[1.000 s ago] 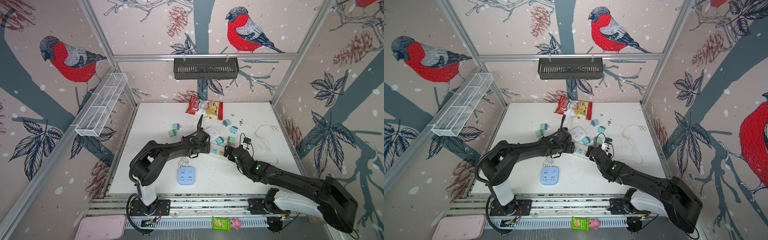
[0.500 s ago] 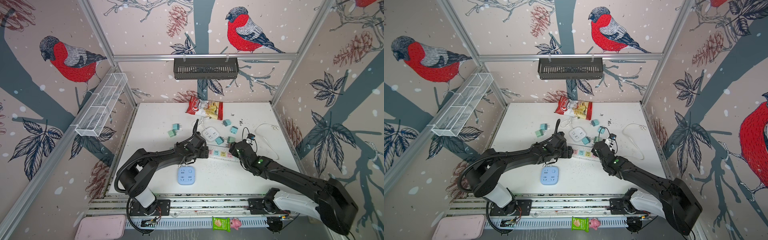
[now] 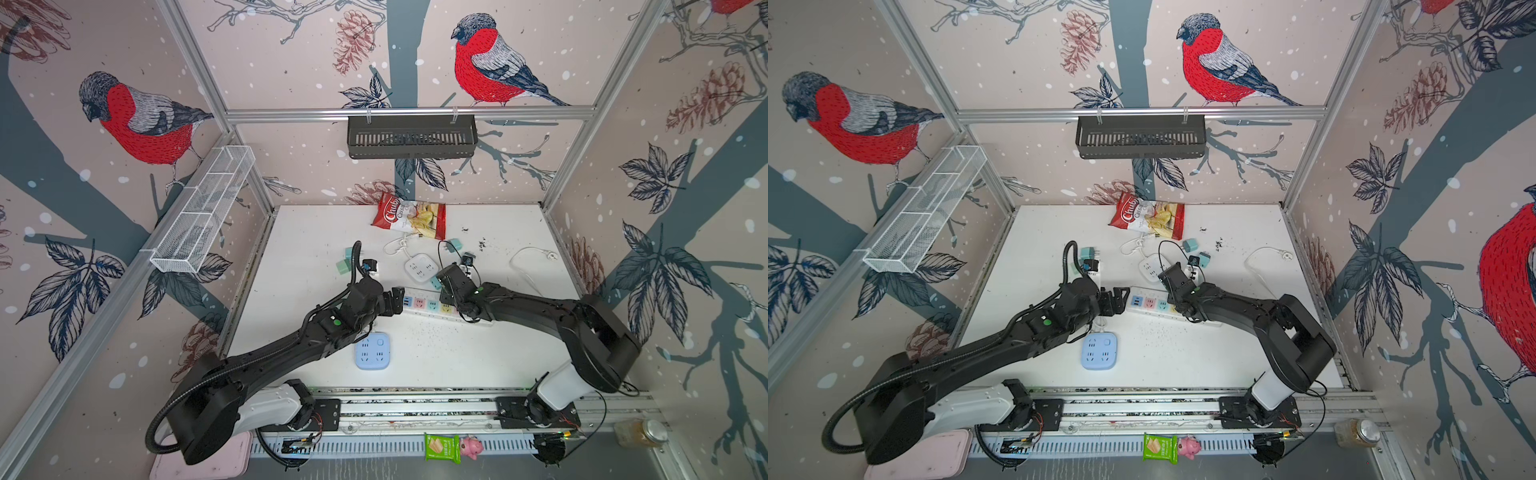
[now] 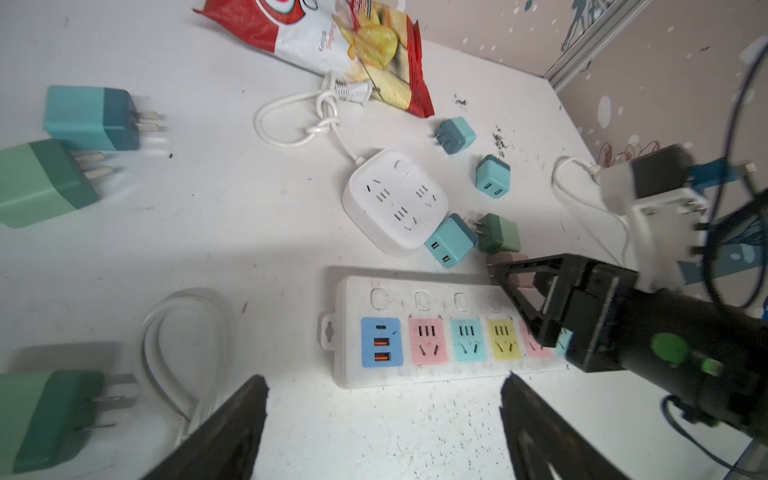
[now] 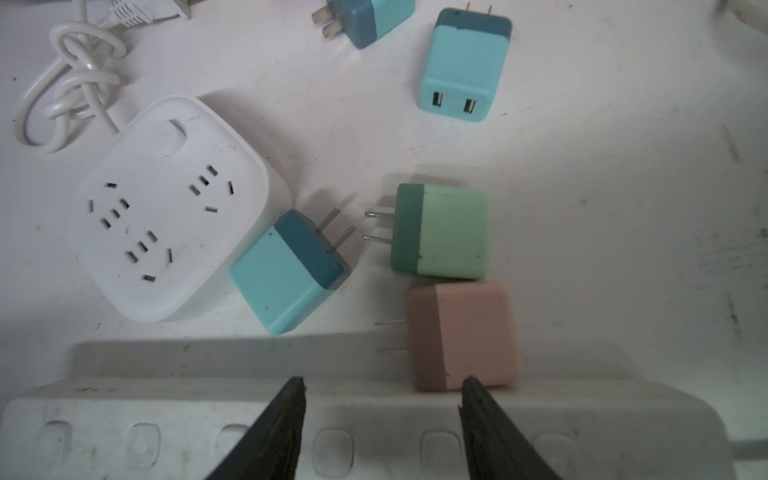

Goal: Insert the plug

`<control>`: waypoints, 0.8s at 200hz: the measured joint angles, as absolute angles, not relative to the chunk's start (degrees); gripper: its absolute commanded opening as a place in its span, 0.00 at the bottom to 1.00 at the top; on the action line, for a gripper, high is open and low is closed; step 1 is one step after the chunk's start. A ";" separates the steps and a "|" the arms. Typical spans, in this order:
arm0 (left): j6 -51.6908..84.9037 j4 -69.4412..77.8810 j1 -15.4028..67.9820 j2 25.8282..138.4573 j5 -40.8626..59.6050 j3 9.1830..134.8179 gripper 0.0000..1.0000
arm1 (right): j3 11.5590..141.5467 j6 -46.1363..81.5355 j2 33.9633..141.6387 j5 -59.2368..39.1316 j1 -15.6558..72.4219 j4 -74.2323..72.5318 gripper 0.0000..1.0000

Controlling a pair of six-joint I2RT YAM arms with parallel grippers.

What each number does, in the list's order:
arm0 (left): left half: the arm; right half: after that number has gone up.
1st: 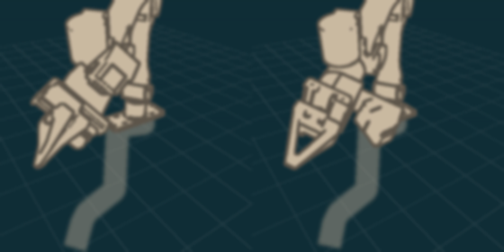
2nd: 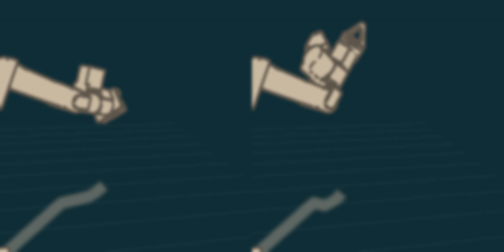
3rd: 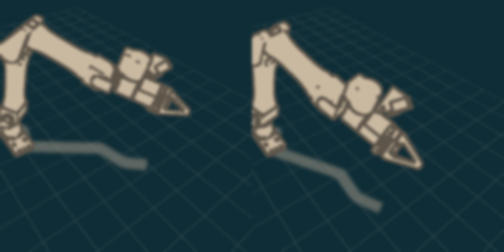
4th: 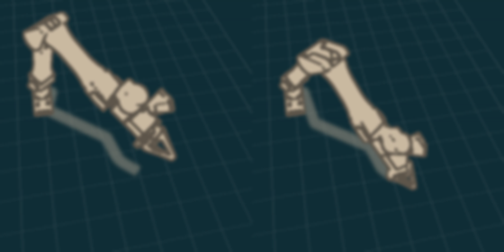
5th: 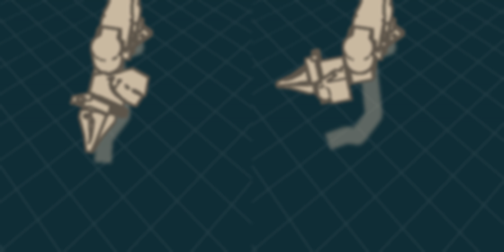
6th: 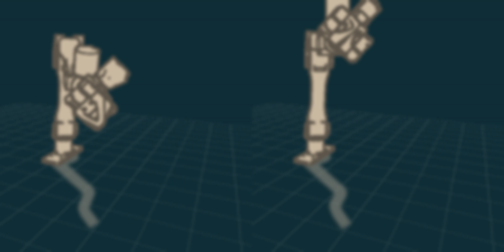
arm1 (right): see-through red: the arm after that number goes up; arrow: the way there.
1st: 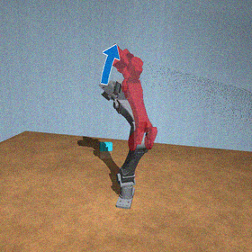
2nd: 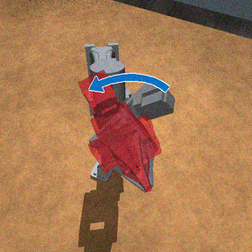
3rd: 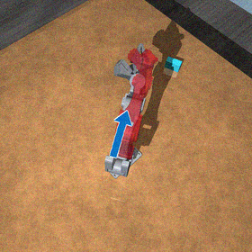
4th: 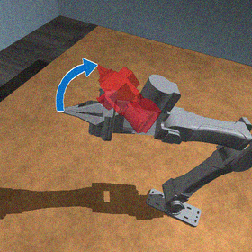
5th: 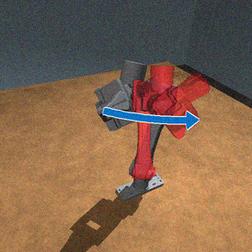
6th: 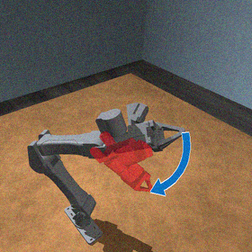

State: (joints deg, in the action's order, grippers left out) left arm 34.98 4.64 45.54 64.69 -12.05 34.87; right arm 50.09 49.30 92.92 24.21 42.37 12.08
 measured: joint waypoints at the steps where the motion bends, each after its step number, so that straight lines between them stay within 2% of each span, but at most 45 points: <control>1: 34.89 4.80 45.54 64.36 -12.16 34.68 0.89 | 50.17 49.30 93.06 24.23 42.41 12.12 0.61; 60: 34.00 8.38 45.54 56.12 -16.86 30.61 0.91 | 54.04 47.81 98.48 24.73 43.86 13.15 0.60; 160: 32.56 8.49 45.54 56.34 -19.53 30.68 0.91 | 53.04 47.59 98.43 24.53 48.25 12.51 0.61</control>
